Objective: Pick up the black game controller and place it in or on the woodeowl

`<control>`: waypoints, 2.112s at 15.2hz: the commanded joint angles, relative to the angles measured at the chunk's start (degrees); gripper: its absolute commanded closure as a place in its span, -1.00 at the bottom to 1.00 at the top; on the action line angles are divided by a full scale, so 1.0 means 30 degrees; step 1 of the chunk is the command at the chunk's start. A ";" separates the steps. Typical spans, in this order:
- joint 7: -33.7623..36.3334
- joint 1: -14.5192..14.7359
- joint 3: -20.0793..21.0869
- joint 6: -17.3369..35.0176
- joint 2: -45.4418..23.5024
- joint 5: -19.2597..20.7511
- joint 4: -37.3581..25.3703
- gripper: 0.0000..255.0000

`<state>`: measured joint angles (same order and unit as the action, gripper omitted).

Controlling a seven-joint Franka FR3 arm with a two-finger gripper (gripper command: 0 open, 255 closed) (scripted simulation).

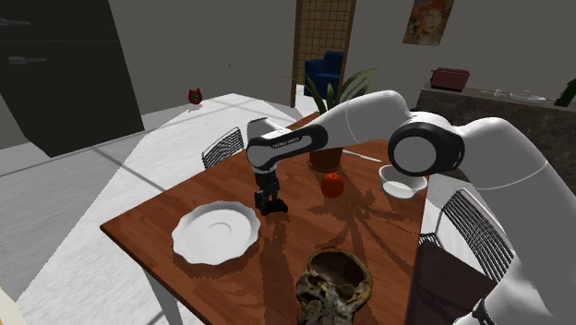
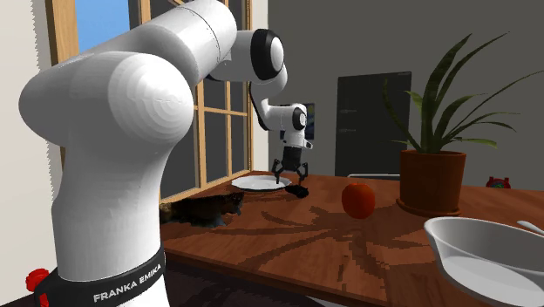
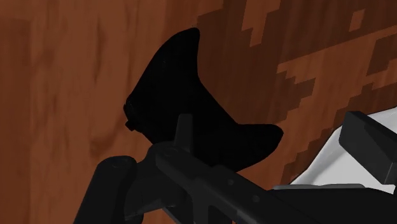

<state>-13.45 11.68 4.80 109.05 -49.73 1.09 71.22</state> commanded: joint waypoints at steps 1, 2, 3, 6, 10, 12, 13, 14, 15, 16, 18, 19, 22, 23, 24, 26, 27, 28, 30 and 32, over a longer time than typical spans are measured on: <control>0.0027 0.0043 0.0028 -0.0046 -0.0175 -0.0027 0.0115 1.00; -0.0022 -0.0003 0.0018 -0.0028 -0.0134 -0.0027 0.0177 1.00; -0.0060 -0.0041 0.0014 0.0019 -0.0030 -0.0029 0.0334 1.00; -0.0107 -0.0074 -0.0006 0.0043 -0.0193 -0.0018 0.0193 1.00; -0.0006 0.0005 0.0026 -0.0027 -0.0095 -0.0027 0.0219 1.00; 0.0012 -0.0080 -0.0064 0.0247 0.0313 0.0035 0.0272 -1.00; -0.0955 -0.0423 -0.0024 0.4322 0.2849 0.0347 0.4775 -1.00; -0.1958 -0.0831 0.0051 0.8144 0.4812 0.0609 0.8438 -1.00; -0.3063 -0.1346 0.0183 1.1864 0.6340 0.0787 1.1554 -1.00; -0.4365 -0.2039 0.0447 1.5544 0.7466 0.0821 1.4235 -1.00; -0.5447 -0.2741 0.0817 1.8336 0.7755 0.0797 1.5793 -1.00; -0.5400 -0.2704 0.0780 1.8460 0.7482 0.0860 1.5645 -1.00; -0.5300 -0.2564 0.0641 1.8817 0.6659 0.0993 1.5178 -1.00; -0.5274 -0.2515 0.0593 1.8930 0.6384 0.1028 1.5014 -1.00; -0.5249 -0.2466 0.0546 1.9039 0.6107 0.1059 1.4846 -1.00; -0.5236 -0.2437 0.0518 1.9102 0.5948 0.1076 1.4750 -1.00; -0.5237 -0.2437 0.0518 1.9101 0.5948 0.1075 1.4748 -1.00; -0.5237 -0.2437 0.0518 1.9101 0.5948 0.1075 1.4748 -1.00; -0.5237 -0.2437 0.0518 1.9101 0.5948 0.1075 1.4748 -1.00; -0.5237 -0.2437 0.0518 1.9101 0.5948 0.1075 1.4748 -1.00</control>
<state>-29.16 4.37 6.36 166.35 -31.88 4.31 115.48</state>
